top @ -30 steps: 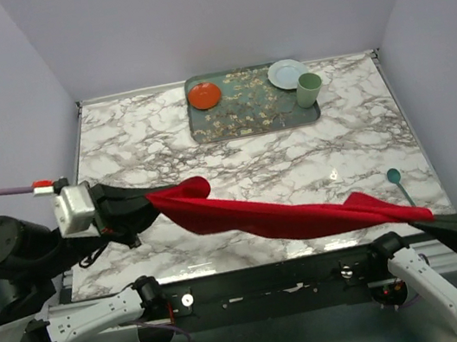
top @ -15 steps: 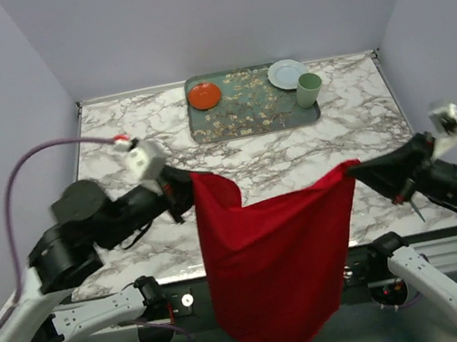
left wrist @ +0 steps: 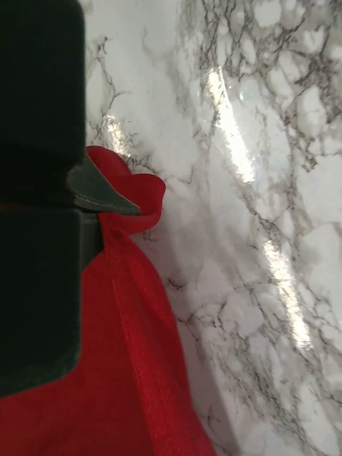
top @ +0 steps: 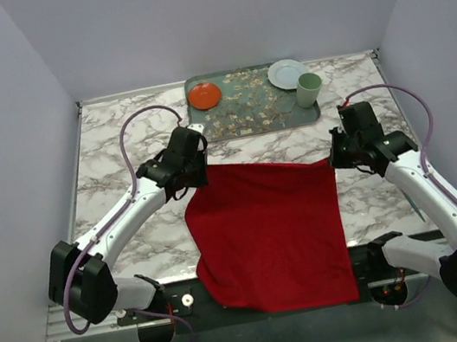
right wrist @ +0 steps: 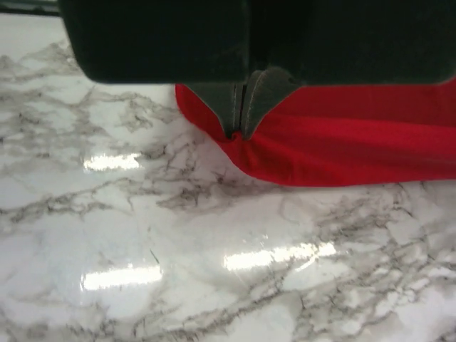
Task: Fold the napkin, place the utensils inside, and roll it up
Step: Flatten the napkin out
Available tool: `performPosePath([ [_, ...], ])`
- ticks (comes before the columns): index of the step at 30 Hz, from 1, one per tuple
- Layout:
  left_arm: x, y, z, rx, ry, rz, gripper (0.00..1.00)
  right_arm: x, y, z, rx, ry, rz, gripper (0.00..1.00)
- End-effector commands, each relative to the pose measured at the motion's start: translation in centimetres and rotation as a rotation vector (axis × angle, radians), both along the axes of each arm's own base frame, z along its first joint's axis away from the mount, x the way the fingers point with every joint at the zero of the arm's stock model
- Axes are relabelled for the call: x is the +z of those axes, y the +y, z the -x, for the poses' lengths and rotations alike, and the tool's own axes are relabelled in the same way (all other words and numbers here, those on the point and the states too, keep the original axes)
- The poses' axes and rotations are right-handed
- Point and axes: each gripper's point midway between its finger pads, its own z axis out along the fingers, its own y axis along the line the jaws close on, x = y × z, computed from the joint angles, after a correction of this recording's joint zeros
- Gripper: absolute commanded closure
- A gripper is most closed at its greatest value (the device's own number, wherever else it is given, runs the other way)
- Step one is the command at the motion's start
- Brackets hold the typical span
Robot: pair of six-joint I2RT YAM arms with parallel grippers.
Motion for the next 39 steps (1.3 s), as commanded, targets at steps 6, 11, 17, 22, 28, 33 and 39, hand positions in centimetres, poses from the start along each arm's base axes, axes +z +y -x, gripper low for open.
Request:
performPosePath([
  [6,1.9,1.1,-4.6,0.129,-0.125,-0.004,1.0,-0.2,0.6,-7.2,0.002,-0.103,0.055,0.99],
  [11,0.1,2.3,-6.6,0.207,-0.105,-0.094,1.0,-2.6,0.3,-8.9,-0.013,-0.065,0.098,0.99],
  [17,1.6,-0.1,-9.6,0.239,-0.12,-0.028,1.0,-4.0,-4.2,-11.1,-0.137,-0.033,0.294,0.99],
  [22,-0.2,-1.0,-11.7,0.243,0.004,0.116,0.74,-4.9,-4.8,-12.6,-0.101,0.031,0.376,0.69],
  [28,5.4,4.1,-11.0,0.321,-0.164,0.014,0.01,-1.1,-1.9,-12.1,0.004,-0.014,0.433,0.14],
  [33,8.9,4.3,-6.2,0.307,-0.234,0.19,0.09,-0.1,7.0,-6.8,0.229,-0.072,0.208,0.11],
  [39,2.6,1.6,-1.6,0.269,-0.046,0.382,0.43,-0.8,17.2,-2.2,0.388,-0.067,-0.244,0.27],
])
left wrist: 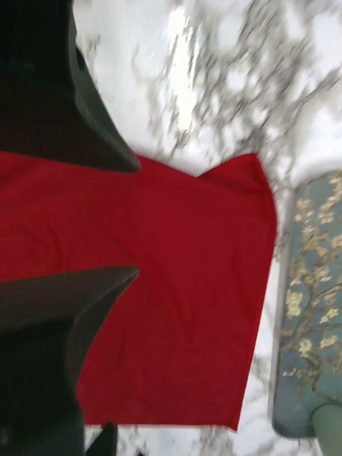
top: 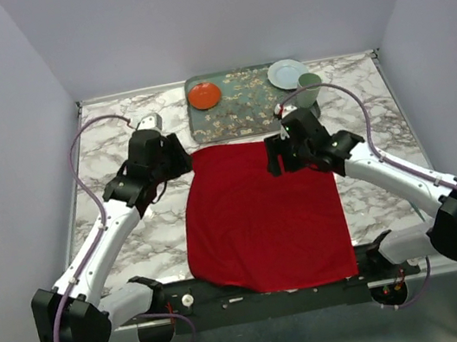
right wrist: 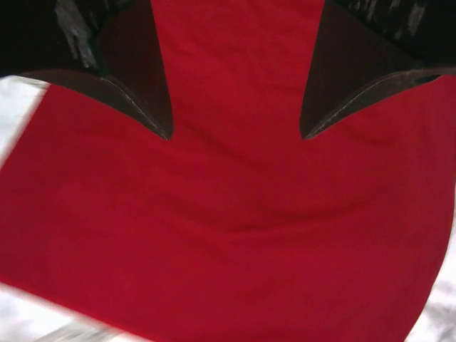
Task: Fold the napkin, place the utensils inside, and roll it up
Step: Flatten the napkin out
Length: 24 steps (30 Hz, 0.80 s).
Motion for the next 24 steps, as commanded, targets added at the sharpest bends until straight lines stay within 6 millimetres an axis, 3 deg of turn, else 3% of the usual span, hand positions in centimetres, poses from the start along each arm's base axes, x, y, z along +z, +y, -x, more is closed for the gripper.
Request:
performPosePath([
  [1,-7.3,-3.3,3.2,-0.092,0.21,0.166,0.45,-1.9,6.3,3.5,0.088,0.168,-0.322,0.33],
  [4,-10.2,-2.7,3.4,-0.043,0.262,0.148,0.53,-2.8,9.5,5.3,0.195,0.234,-0.407,0.38],
  [5,-10.7,-2.0,3.0,-0.002,0.256,0.123,0.54,-4.2,10.6,5.7,0.21,0.267,-0.38,0.38],
  [7,-10.9,-2.1,2.2,-0.001,0.236,0.127,0.58,-5.9,10.9,5.8,0.203,0.29,-0.339,0.41],
  [9,-10.8,-2.2,1.2,0.016,0.23,0.136,0.63,-7.1,10.8,5.6,0.183,0.305,-0.314,0.51],
  [11,-9.4,-2.3,-0.3,0.013,0.202,0.154,0.65,-7.8,10.0,5.1,0.159,0.283,-0.273,0.62],
  [15,-9.6,-0.7,-3.3,0.04,0.227,0.139,0.51,-9.5,8.4,4.8,0.135,0.268,-0.182,0.63],
  [18,-11.4,1.1,-5.4,0.078,0.279,0.15,0.48,-10.2,7.8,4.9,0.129,0.27,-0.158,0.64],
  [21,-12.8,1.4,-6.6,0.061,0.32,0.178,0.43,-10.3,8.1,5.2,0.149,0.275,-0.17,0.66],
  [24,-13.2,0.3,-7.5,-0.004,0.331,0.206,0.37,-10.6,8.3,5.3,0.163,0.283,-0.173,0.67],
])
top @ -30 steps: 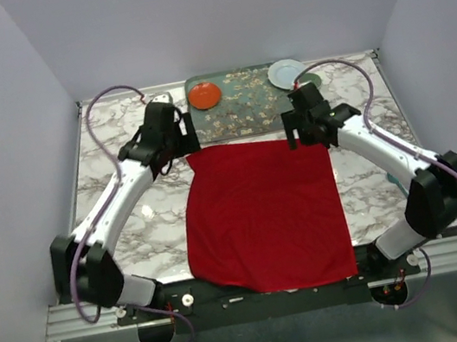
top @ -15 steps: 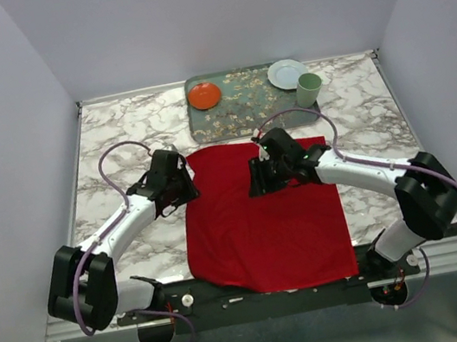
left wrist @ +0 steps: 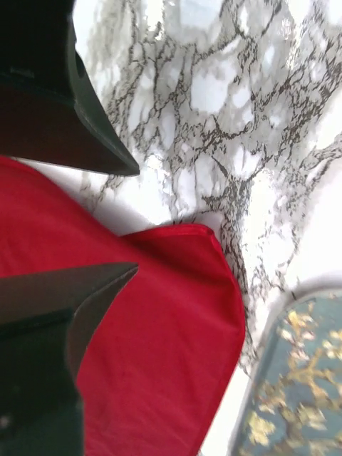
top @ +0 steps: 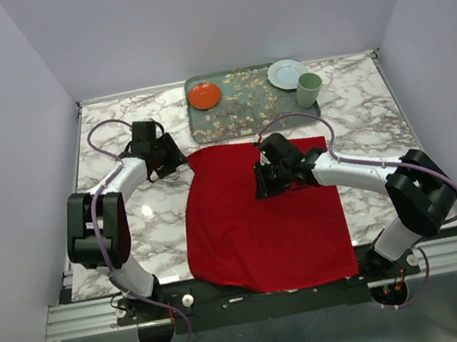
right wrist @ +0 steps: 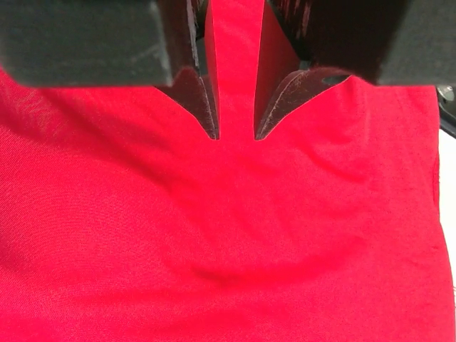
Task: Fold the napkin, place the utensils inside, and roll it up
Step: Flatten the napkin out
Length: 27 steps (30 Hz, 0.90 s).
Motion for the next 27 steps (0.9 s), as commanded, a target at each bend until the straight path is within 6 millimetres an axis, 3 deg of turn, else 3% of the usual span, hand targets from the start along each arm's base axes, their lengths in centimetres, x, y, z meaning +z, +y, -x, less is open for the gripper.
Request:
performPosePath([
  [1,-0.3,-2.0,-0.7,-0.123,0.0,0.071,0.35,-0.9,0.1,-0.3,0.018,-0.013,0.01,0.68],
  [5,-1.5,-2.3,-1.1,-0.127,0.022,0.081,0.32,-1.2,0.9,-0.2,0.04,0.001,-0.023,0.7],
  [8,-3.2,-2.1,-1.7,-0.116,0.066,0.068,0.4,-1.5,1.3,-0.2,0.046,0.018,-0.036,0.72],
  [15,-3.8,-1.1,-3.9,-0.067,0.055,0.019,0.51,-1.7,1.4,-0.6,0.043,0.009,-0.029,0.74],
  [21,-4.6,-2.6,-4.6,-0.096,0.065,0.093,0.6,-2.3,1.9,-0.7,0.059,0.025,-0.028,0.75],
  [22,-4.7,-2.7,-4.6,-0.092,0.065,0.104,0.71,-2.4,1.9,-0.7,0.059,0.029,-0.026,0.75],
  [25,-4.8,-1.9,-4.6,-0.081,0.074,0.059,0.91,-2.8,1.9,-1.0,0.06,0.03,-0.014,0.75],
  [27,-4.5,-0.7,-5.1,-0.063,0.062,-0.02,0.95,-3.4,1.9,-1.2,0.063,0.029,0.002,0.75],
])
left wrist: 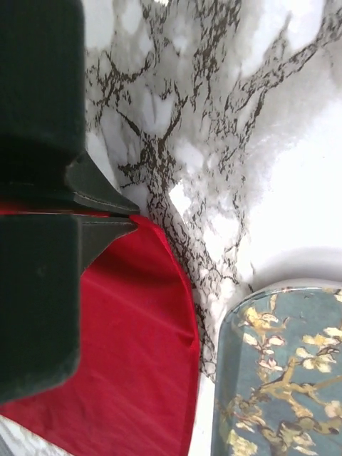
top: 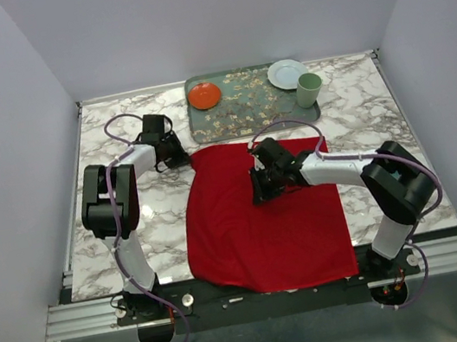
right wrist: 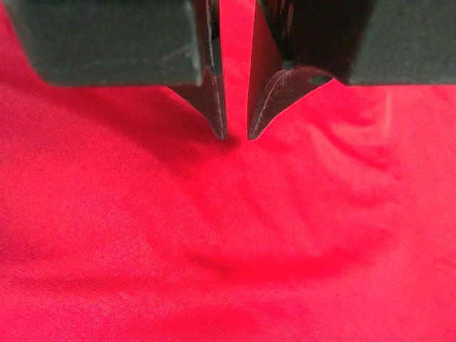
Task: Fold the napkin, place the utensils inside, and roll it up
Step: Flatten the napkin out
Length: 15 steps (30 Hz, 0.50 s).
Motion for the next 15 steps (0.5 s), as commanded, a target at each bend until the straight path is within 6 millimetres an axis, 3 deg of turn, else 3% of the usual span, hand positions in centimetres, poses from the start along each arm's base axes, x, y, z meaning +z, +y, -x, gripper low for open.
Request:
performPosePath([
  [1,1.3,2.2,-1.2,0.022,-0.018,-0.131,0.96,-0.3,0.7,-1.2,0.024,-0.024,0.007,0.75],
  [4,2.7,4.5,-2.3,0.027,-0.028,-0.277,1.0,-1.1,0.7,-1.6,0.044,-0.032,0.031,0.77],
  [8,4.0,6.0,-3.7,0.0,-0.051,-0.386,1.0,-1.6,1.2,-2.4,0.057,-0.037,0.046,0.79],
  [12,3.7,5.9,-5.1,-0.045,-0.036,-0.414,1.0,-2.1,1.6,-3.8,0.043,-0.048,0.078,0.8],
  [13,2.4,5.9,-4.9,-0.066,0.003,-0.423,1.0,-2.2,1.5,-4.1,0.046,-0.056,0.095,0.8],
  [15,2.7,5.8,-5.8,-0.073,-0.004,-0.43,1.0,-2.5,1.2,-4.8,0.037,-0.063,0.138,0.81],
])
